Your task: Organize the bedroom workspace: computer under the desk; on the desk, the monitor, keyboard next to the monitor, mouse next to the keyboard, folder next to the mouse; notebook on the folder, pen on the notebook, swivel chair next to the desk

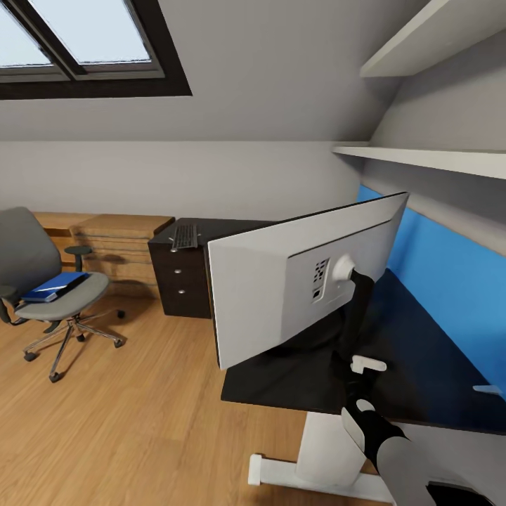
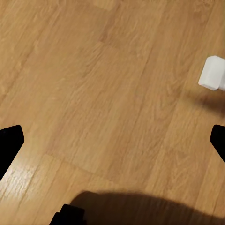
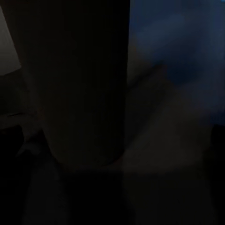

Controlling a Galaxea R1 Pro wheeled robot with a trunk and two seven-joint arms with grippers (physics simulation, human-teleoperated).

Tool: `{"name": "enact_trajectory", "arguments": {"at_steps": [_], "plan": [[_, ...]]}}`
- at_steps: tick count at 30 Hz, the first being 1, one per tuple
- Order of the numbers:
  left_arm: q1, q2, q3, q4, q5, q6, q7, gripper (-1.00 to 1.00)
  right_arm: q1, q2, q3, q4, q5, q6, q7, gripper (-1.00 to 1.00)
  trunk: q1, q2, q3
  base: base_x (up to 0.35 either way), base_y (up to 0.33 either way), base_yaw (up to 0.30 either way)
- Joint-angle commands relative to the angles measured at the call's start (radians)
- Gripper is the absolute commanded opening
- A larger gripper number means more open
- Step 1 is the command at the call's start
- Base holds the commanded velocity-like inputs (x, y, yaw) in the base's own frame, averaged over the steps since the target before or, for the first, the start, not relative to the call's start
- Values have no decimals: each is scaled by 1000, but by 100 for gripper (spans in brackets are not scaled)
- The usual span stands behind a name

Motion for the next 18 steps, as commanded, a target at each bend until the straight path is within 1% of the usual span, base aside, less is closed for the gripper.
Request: {"name": "enact_trajectory", "arguments": {"at_steps": [1, 8, 13, 18], "plan": [[0, -1, 2, 0, 2, -3, 0, 100, 0, 0, -12, 3, -8, 0, -1, 100, 1, 0, -1, 5, 0, 0], [0, -1, 2, 0, 2, -3, 0, 100, 0, 0, -12, 3, -8, -25, -1, 100, 1, 0, -1, 55, 0, 0], [0, -1, 2, 0, 3, -3, 0, 100, 0, 1, -12, 4, -8, -66, -3, 100, 1, 0, -1, 9, 0, 0], [0, -1, 2, 0, 3, -3, 0, 100, 0, 1, -12, 4, -8, -79, -3, 100, 1, 0, -1, 1, 0, 0]]}}
